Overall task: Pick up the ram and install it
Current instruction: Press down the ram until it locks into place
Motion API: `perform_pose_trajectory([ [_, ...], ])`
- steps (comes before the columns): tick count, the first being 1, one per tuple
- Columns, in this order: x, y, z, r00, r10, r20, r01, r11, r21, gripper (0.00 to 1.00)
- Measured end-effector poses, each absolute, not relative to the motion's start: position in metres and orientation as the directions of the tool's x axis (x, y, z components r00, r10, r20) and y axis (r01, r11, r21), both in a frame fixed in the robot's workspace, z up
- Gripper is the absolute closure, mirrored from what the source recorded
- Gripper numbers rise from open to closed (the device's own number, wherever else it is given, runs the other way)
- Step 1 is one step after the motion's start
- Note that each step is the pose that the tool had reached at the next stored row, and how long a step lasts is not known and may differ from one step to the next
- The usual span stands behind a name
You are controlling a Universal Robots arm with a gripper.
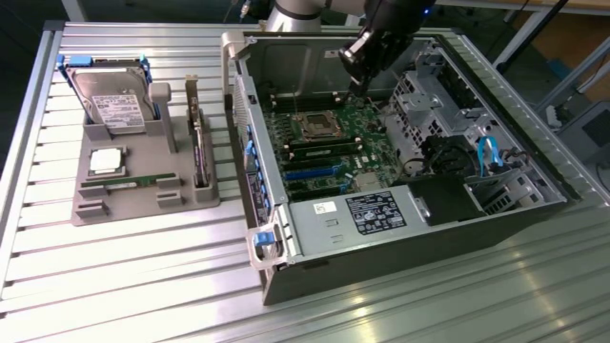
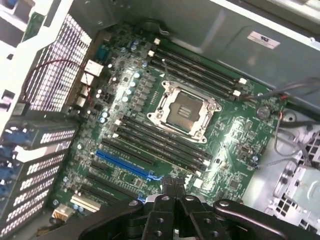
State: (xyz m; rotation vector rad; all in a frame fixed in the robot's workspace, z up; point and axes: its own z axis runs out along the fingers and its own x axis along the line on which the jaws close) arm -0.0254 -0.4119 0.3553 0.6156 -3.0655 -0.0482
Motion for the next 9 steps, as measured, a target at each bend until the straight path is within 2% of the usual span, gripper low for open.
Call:
perform_pose_trajectory([
  [9,-0.0254,-0.4119,0.3545,-0.976,-0.219,0.008,-0.218,0.975,0.033,0.90],
])
